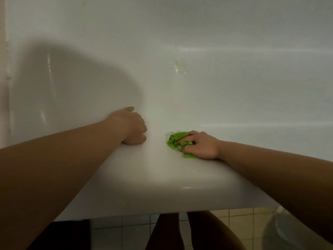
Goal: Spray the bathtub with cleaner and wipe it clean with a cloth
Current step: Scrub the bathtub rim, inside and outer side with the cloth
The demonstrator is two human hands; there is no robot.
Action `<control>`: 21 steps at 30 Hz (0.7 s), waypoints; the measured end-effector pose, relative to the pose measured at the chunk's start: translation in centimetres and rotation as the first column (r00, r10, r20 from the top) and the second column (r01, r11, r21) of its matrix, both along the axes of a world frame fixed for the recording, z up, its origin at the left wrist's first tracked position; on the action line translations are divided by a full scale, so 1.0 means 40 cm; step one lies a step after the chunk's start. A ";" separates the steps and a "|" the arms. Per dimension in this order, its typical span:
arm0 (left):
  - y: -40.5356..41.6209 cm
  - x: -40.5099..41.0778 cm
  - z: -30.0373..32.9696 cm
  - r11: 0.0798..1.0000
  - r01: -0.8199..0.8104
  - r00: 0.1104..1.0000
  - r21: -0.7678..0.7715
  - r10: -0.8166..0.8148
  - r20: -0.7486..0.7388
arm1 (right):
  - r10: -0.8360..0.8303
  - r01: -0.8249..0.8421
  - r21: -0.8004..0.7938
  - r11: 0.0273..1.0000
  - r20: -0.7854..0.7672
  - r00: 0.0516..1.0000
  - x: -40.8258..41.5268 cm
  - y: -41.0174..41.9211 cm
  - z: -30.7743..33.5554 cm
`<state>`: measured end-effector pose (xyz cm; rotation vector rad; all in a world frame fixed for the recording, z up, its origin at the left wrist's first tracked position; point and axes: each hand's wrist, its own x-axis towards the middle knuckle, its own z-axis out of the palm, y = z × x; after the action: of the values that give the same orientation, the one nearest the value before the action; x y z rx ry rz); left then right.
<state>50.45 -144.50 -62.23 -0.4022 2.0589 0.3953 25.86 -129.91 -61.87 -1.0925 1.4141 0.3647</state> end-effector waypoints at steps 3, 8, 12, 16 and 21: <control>-0.005 -0.008 -0.018 1.000 0.023 1.000 -0.008 -0.023 0.004 | 0.043 -0.038 0.037 0.999 -0.149 0.988 -0.004 -0.028 -0.081; -0.001 -0.026 -0.072 1.000 0.017 1.000 0.000 -0.017 -0.007 | 0.031 -0.029 0.013 0.999 -0.104 0.994 0.097 -0.080 -0.181; -0.004 -0.038 -0.107 1.000 0.024 1.000 0.019 -0.024 -0.006 | 0.026 -0.024 -0.075 0.997 0.033 0.999 0.062 -0.044 -0.172; -0.015 -0.044 -0.117 0.998 0.054 0.998 0.021 -0.054 -0.016 | 0.047 -0.053 -0.090 0.995 -0.071 0.996 -0.036 -0.016 -0.241; -0.026 -0.056 -0.129 0.998 0.067 0.998 0.008 -0.067 -0.008 | 0.005 -0.036 -0.129 0.991 -0.233 0.972 0.024 -0.069 -0.344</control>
<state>48.20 -145.56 -67.39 -0.3260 2.0714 0.3656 26.83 -132.68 -75.62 -1.2027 1.6541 0.4299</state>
